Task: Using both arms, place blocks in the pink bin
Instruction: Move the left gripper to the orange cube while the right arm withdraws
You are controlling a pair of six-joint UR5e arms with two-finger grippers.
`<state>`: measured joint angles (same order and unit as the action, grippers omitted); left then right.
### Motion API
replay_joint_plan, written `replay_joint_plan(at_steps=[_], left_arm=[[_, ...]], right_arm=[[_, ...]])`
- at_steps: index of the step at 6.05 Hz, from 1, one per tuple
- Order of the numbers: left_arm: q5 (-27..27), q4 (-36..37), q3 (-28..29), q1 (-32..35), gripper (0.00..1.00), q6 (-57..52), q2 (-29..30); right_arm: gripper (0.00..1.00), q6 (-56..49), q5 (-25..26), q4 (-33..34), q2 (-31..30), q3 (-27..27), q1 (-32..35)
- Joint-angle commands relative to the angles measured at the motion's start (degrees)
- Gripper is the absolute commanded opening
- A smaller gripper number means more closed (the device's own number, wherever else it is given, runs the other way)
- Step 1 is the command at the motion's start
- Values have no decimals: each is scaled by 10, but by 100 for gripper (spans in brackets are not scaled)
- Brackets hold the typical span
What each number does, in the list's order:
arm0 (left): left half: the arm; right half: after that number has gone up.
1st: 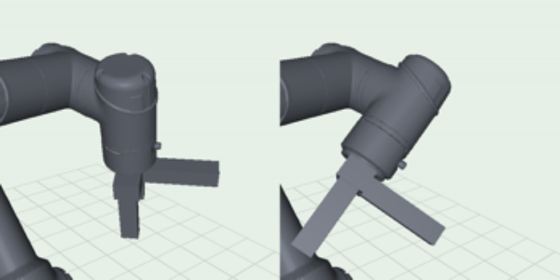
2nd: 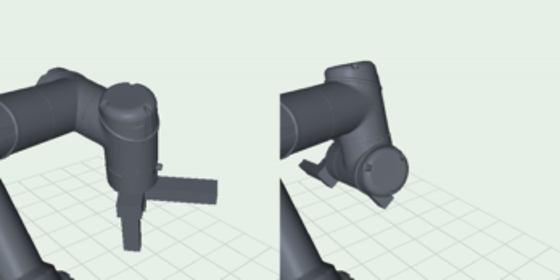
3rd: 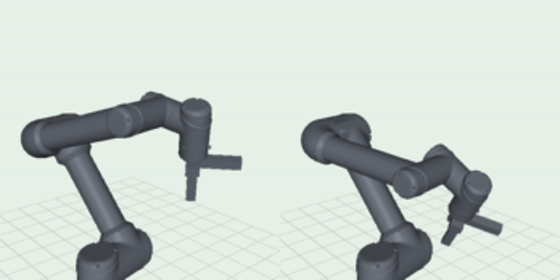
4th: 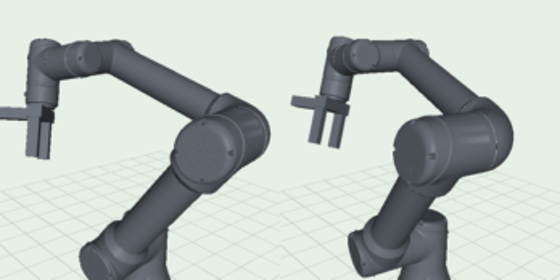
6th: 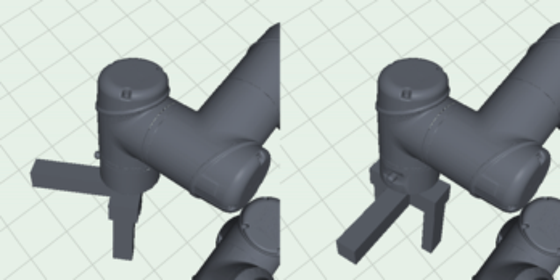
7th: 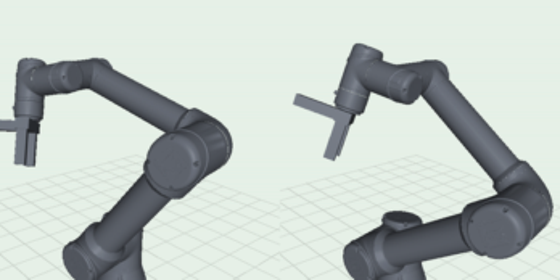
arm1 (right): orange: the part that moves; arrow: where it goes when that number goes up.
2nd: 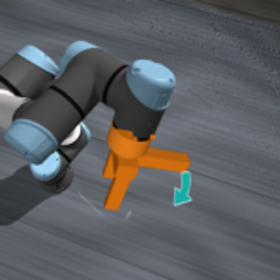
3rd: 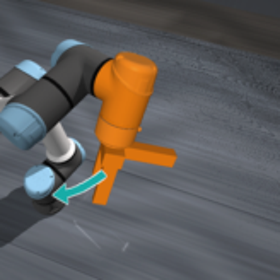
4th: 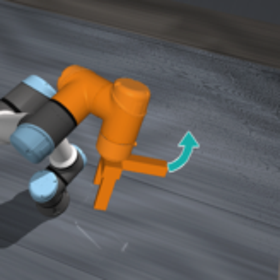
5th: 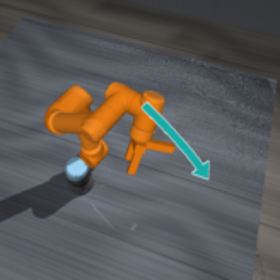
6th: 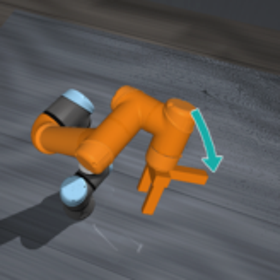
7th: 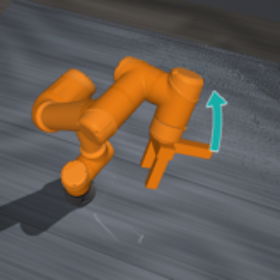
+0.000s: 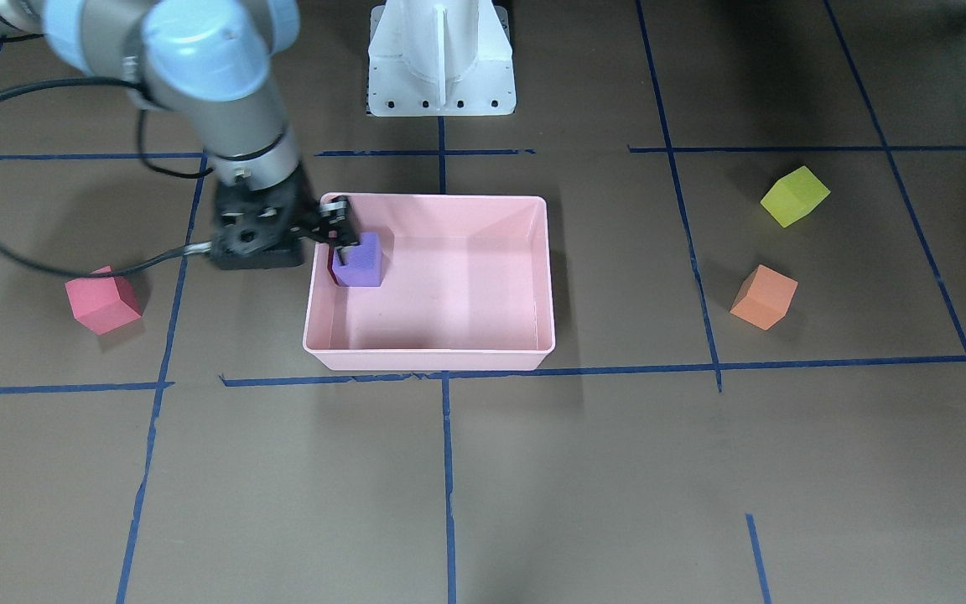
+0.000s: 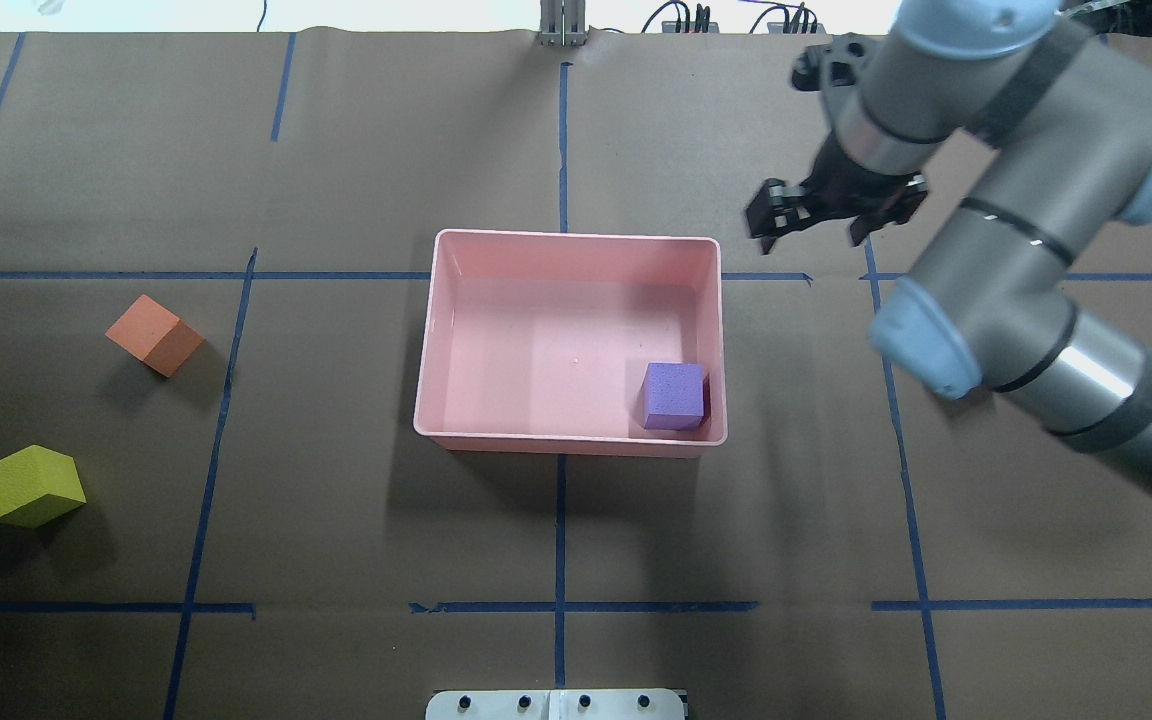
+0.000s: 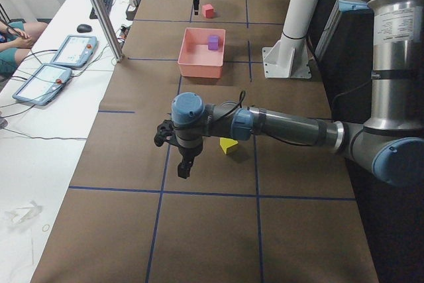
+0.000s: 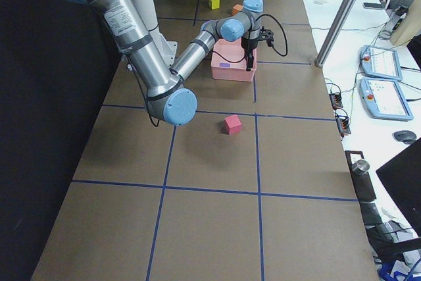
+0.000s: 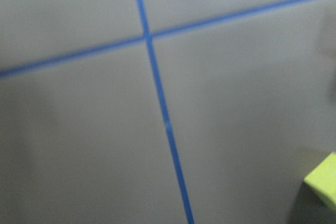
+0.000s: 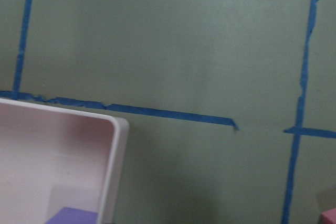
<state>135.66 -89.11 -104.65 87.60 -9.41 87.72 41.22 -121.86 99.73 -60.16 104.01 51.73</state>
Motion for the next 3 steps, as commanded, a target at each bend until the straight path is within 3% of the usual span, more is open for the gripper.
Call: replay_joint_plan(at_steps=[1,2,3], left_arm=[[1,-54,-8,-49,100,46,25],[-2,-110,2,-114,100,52,25],[-7,-112,5,-193,100,49,56]], right_arm=[[100,-161,-35,-2,-76,5,72],[100,-233,-38,-2,-118,18,105],[100,-318,-71,-2,-165,25,149]])
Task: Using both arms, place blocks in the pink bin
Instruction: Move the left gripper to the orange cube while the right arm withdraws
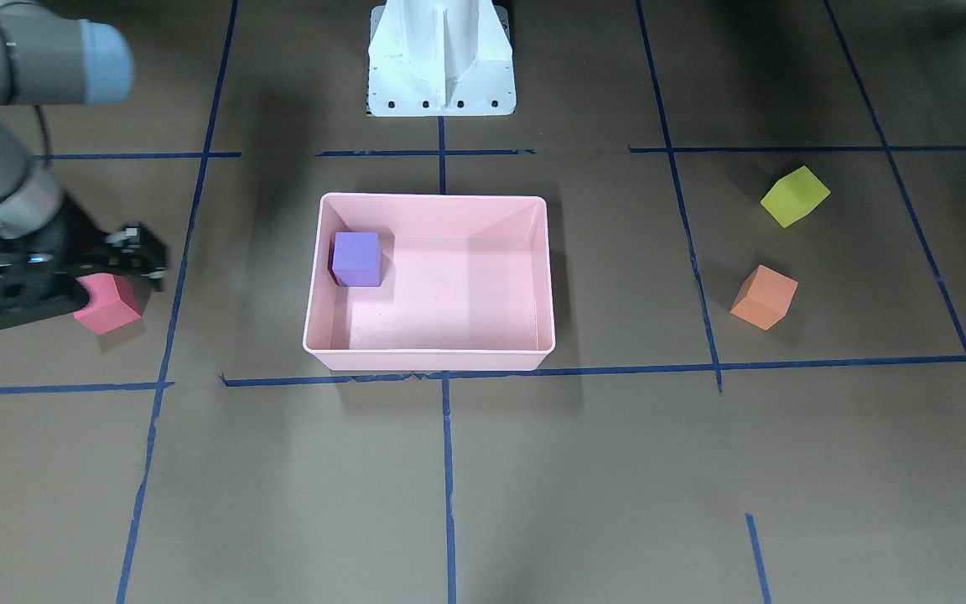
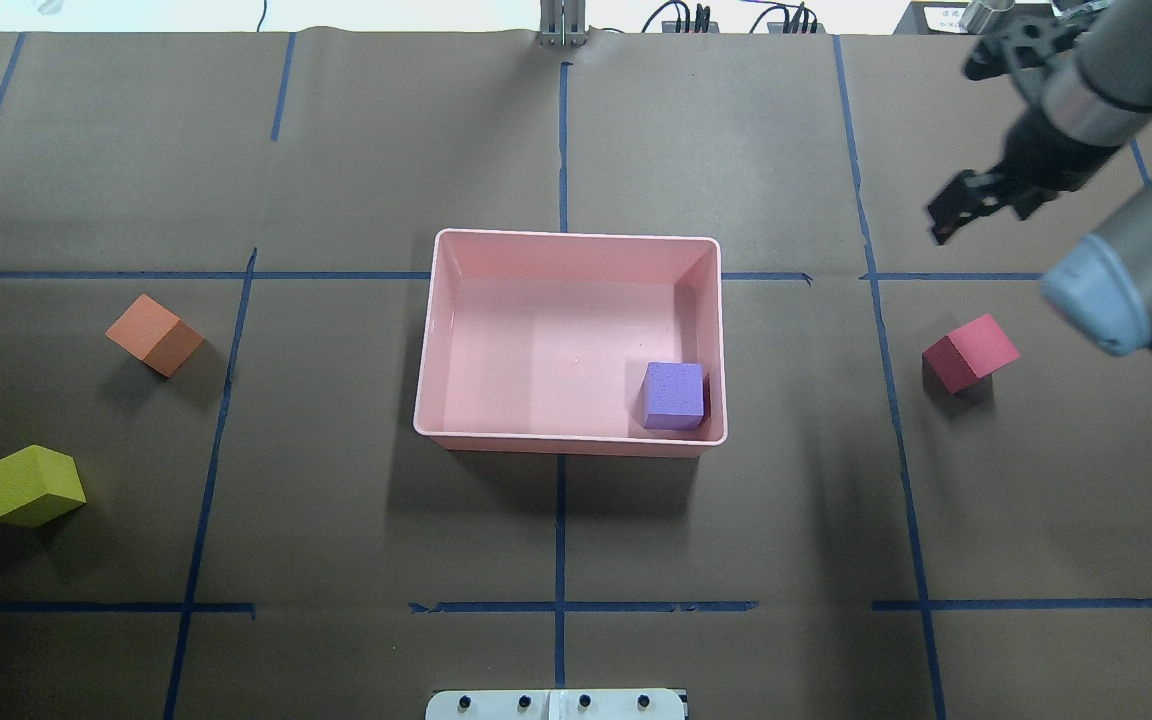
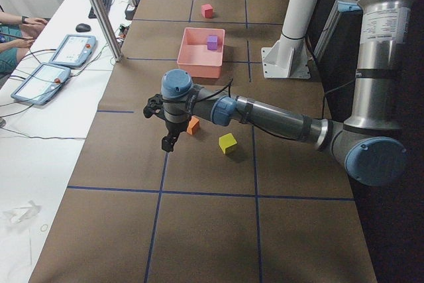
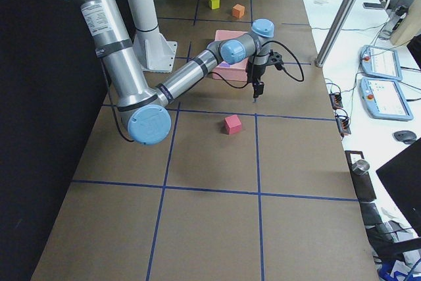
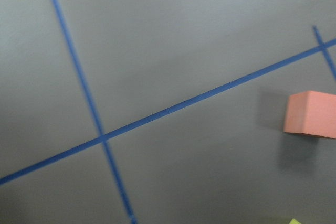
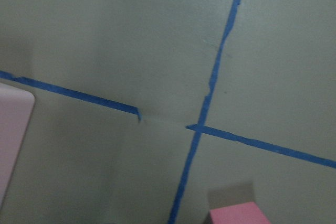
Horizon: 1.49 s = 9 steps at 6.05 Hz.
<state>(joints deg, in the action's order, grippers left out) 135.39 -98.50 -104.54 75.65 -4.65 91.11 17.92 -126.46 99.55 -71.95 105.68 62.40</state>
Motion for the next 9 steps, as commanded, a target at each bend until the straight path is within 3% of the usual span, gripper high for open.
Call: replay_joint_plan(at_steps=[1,2,4,6,9], left_arm=[[-4,-19,15,-106,100,3,36],[-5,-23,45,-113,100,5,62],[-86,-64,67,-172,100,120,88],[-103,-145,107,-202,100,181,88],[-104,-145,117,-233,100,216,87]], right_arm=[[100,-173,-39,-1,-97,13,87],[100,-257,-49,0,-144,15,130],[100,-341,-63,0,-200,15,180],[100,-343,-67,0,-202,15,182],[100,-344,-66,0,-203,13,182]])
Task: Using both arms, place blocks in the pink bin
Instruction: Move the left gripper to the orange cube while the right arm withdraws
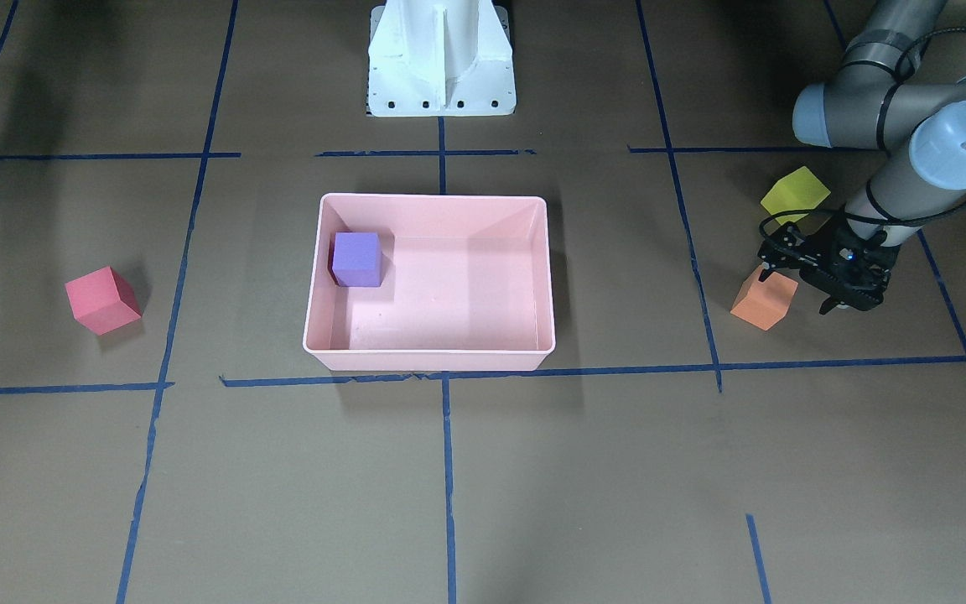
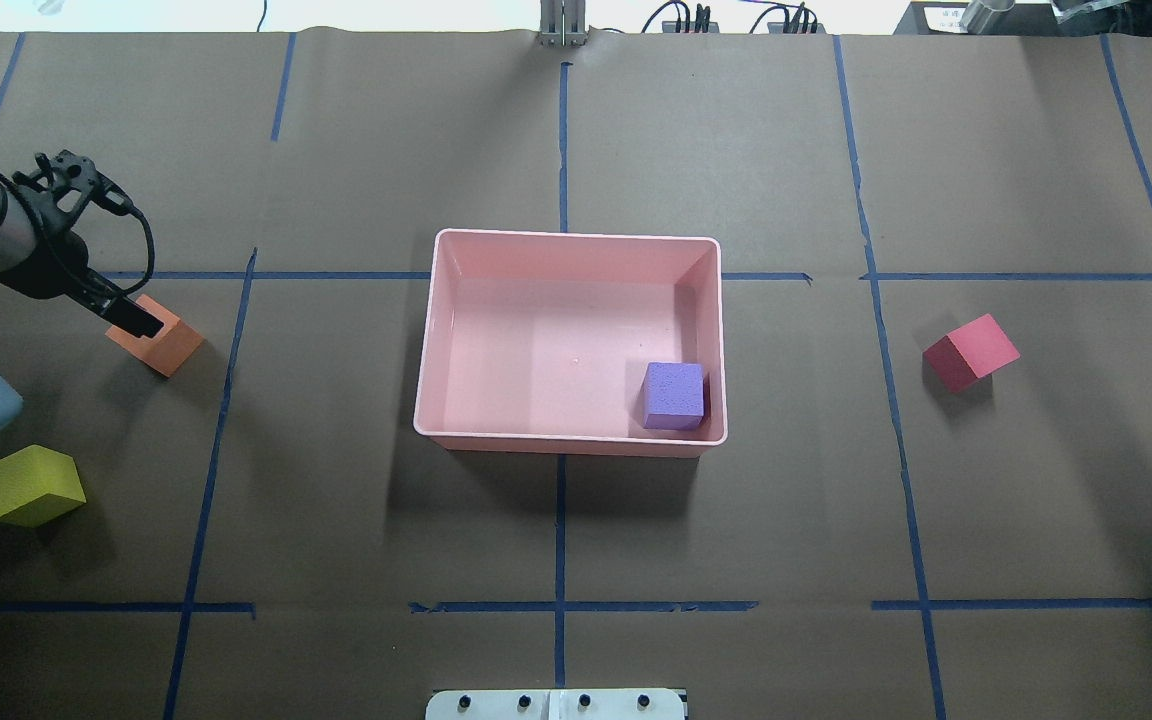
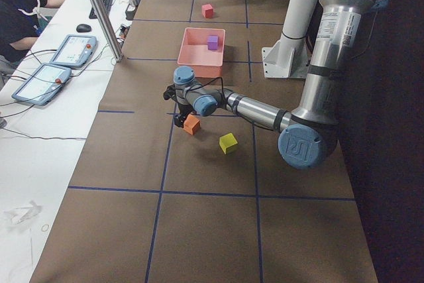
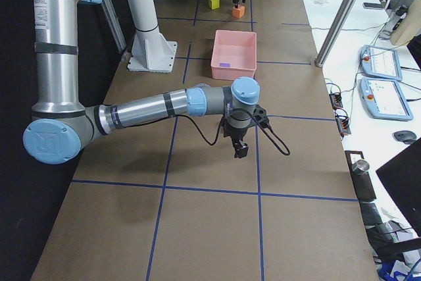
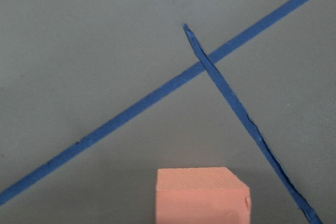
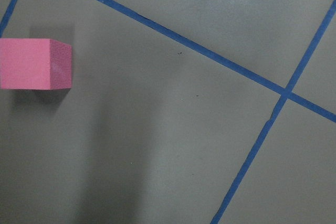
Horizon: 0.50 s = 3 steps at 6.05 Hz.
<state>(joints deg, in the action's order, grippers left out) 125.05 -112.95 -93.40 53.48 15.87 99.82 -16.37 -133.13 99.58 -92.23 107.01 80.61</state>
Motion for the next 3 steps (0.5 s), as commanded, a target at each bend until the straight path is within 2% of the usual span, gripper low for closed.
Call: replay_joint_plan(at_steps=[1,2,3], left_arm=[[-1,-1,15,-14,100,13,0],[-1,-1,24,-19,100,13,3],[-1,-1,24,-22,75,12,6]], right_arm=[[100,0,1,0,-1,-1,0],[100,0,1,0,-1,-1,0],[100,0,1,0,-1,-2,0]])
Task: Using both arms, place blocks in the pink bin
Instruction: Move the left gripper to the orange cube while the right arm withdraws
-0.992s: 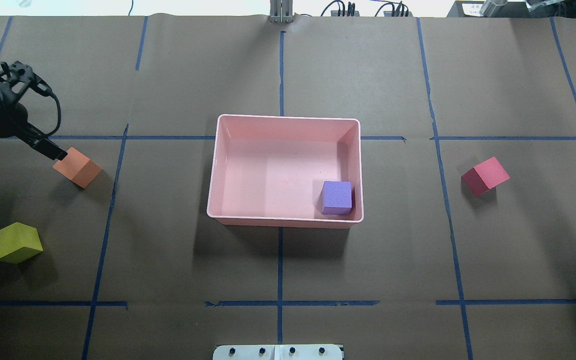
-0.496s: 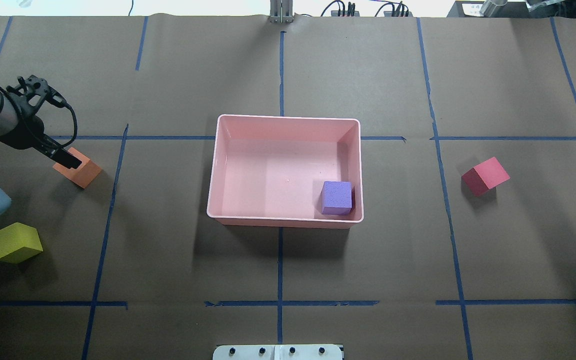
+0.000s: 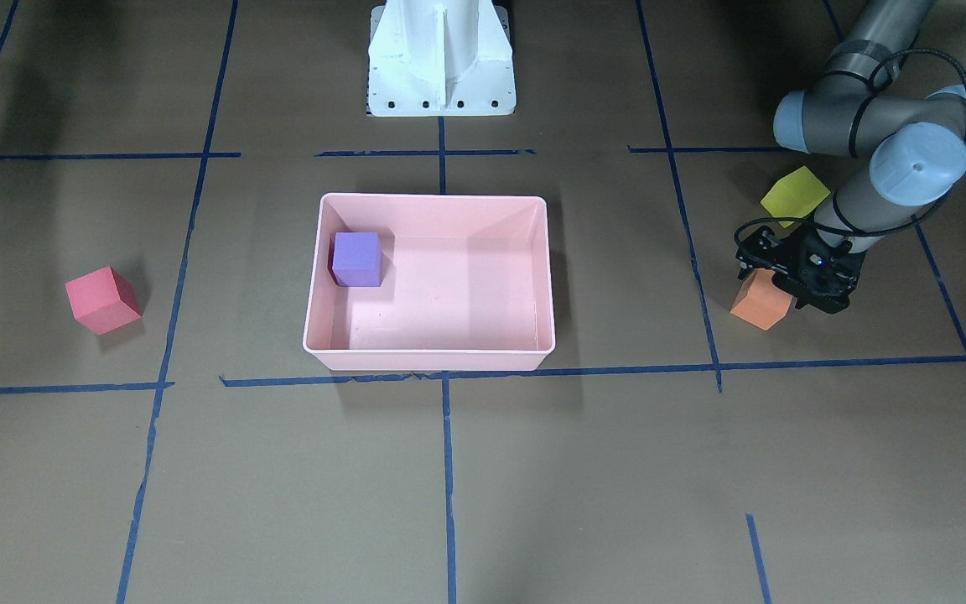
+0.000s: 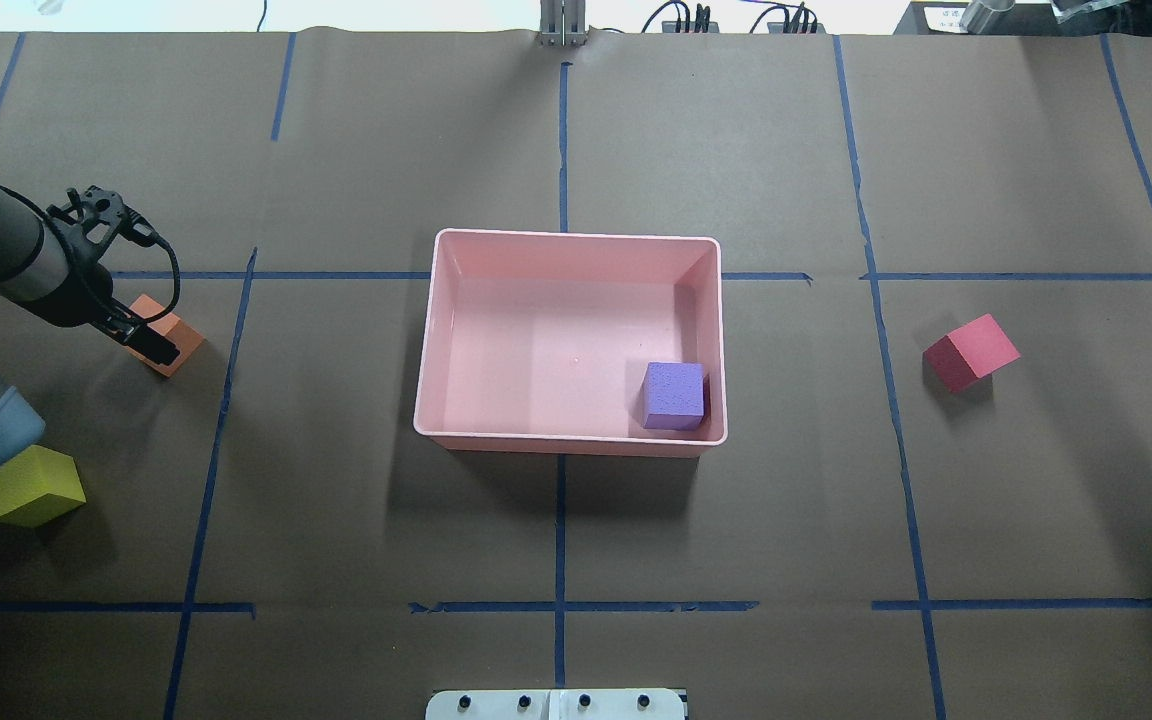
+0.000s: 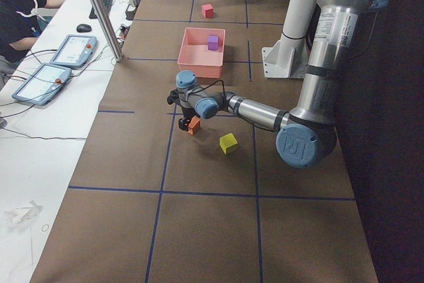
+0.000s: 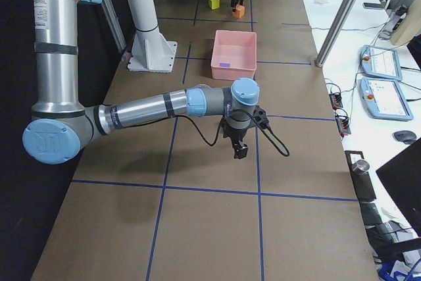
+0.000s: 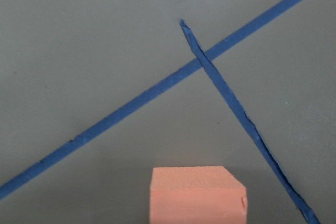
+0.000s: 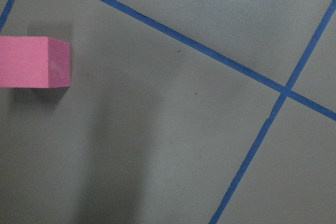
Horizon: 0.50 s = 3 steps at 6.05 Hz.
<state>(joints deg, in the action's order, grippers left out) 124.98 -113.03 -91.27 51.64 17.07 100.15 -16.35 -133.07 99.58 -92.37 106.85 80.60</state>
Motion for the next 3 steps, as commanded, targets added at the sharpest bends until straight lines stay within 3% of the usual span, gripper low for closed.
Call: replay_joint_plan(at_steps=[1,3], left_arm=[[0,-1,-1,-4,53,0,9],[1,7,-27,-3,53,3,30]], right_arm=[[100,-1,0,0,0,-1,0],[100,-1,0,0,-4,0,0]])
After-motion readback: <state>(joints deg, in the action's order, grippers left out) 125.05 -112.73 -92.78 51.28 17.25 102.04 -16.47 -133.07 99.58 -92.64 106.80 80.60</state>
